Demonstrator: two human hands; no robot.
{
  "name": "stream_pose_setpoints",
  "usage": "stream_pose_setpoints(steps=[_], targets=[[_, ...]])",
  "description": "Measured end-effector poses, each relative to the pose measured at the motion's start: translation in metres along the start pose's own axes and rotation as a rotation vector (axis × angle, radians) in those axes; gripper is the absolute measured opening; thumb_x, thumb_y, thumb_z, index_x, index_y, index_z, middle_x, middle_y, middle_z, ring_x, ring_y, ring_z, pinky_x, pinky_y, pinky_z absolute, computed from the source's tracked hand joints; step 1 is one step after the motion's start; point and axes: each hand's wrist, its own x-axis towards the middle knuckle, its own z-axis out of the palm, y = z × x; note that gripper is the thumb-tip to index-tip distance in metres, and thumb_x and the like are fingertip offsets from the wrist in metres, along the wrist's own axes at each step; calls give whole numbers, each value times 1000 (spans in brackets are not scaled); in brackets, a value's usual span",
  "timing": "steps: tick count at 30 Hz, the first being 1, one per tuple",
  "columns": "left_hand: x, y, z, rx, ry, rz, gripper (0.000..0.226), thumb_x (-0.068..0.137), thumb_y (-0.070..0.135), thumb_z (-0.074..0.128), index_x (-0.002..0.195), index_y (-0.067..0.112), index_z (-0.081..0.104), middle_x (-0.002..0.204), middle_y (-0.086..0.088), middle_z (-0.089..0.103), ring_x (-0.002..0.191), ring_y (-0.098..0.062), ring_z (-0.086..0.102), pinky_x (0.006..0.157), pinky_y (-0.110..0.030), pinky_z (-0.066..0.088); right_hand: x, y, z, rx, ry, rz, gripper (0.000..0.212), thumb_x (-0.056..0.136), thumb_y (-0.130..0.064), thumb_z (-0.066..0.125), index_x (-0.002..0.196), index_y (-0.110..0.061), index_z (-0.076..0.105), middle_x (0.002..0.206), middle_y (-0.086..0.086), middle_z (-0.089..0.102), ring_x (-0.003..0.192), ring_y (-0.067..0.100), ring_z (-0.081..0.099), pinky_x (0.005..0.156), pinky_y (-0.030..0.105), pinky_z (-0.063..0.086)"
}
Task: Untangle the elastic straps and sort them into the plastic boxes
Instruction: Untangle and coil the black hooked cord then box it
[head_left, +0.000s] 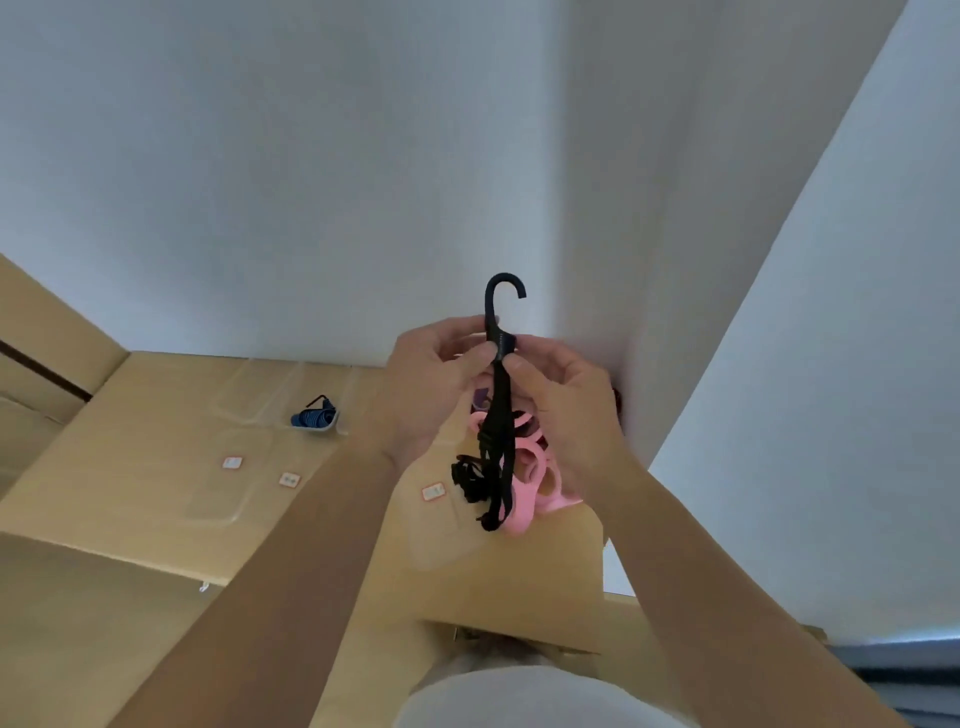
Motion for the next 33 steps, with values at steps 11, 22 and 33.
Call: stream_pose_setpoints(steps=[11,22,33], targets=[[-15,60,14,191,45,227,32,89,-1,71,115,19,73,105,4,78,96,-20,76,94,-35,58,-4,-47,2,-33,-14,-217,12,92,-15,71,98,-24,78,92,4,78,81,31,75,64,37,62],[26,109,2,206,-83,342,26,96,2,66,119,13,68,108,0,77,92,-14,73,74,-24,56,17,-85,29,88,36,-286,9,96,-14,66,95,-5,66,96,22,69,79,39,72,71,39,61],[78,146,-38,65,-72,473,28,94,-7,59,117,9,63,99,-7,76,93,-21,72,63,-28,54,32,-66,61,-197,-77,-203,30,104,-32,54,84,-11,63,58,1,50,47,17,41,49,24,42]])
